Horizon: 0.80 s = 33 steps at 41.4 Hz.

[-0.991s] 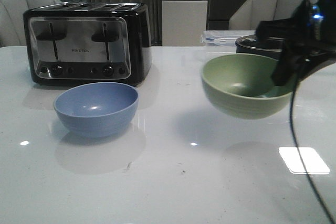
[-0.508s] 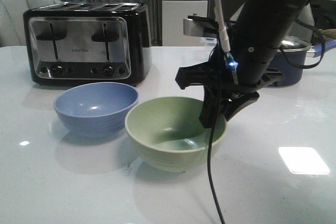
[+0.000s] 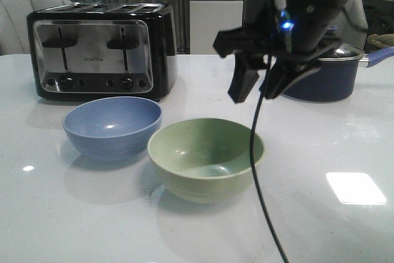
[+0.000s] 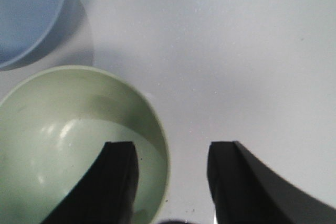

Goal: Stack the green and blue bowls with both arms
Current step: 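Open the right gripper and raise it away from the green bowl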

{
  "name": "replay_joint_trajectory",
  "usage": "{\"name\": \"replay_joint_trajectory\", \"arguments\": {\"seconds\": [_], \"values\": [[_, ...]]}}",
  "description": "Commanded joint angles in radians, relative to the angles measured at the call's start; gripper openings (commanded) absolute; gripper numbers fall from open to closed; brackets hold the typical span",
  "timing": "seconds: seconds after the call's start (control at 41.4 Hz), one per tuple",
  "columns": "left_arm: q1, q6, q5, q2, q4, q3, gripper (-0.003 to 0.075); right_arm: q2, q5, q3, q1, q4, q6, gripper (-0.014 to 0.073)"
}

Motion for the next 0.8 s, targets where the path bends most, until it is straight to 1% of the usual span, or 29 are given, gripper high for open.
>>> {"name": "replay_joint_trajectory", "arguments": {"seconds": [0.0, 0.169, 0.242, 0.339, 0.435, 0.604, 0.774], "values": [[-0.045, 0.0, -0.07, 0.037, -0.009, -0.036, 0.0438, -0.16, -0.043, 0.026, 0.019, -0.01, -0.048, 0.0435], [-0.137, 0.0, -0.094, 0.134, -0.009, -0.048, 0.044, -0.349, -0.053, 0.143, 0.056, -0.01, -0.07, 0.0435], [-0.168, 0.0, -0.097, 0.187, -0.013, -0.062, 0.0468, -0.435, -0.052, 0.204, 0.065, -0.01, -0.07, 0.0435], [-0.2, 0.0, -0.102, 0.261, -0.013, -0.091, 0.0557, -0.533, -0.048, 0.277, 0.065, -0.01, -0.07, 0.0435], [-0.218, 0.0, -0.106, 0.349, -0.037, -0.134, 0.0608, -0.632, -0.029, 0.343, 0.065, -0.01, -0.07, 0.0435], [-0.223, 0.0, -0.122, 0.51, -0.073, -0.221, 0.0604, -0.759, 0.0, 0.414, 0.065, -0.01, -0.07, 0.0435], [-0.223, 0.0, -0.123, 0.685, -0.103, -0.319, 0.0604, -0.801, 0.005, 0.43, 0.065, -0.01, -0.07, 0.0435]]}}
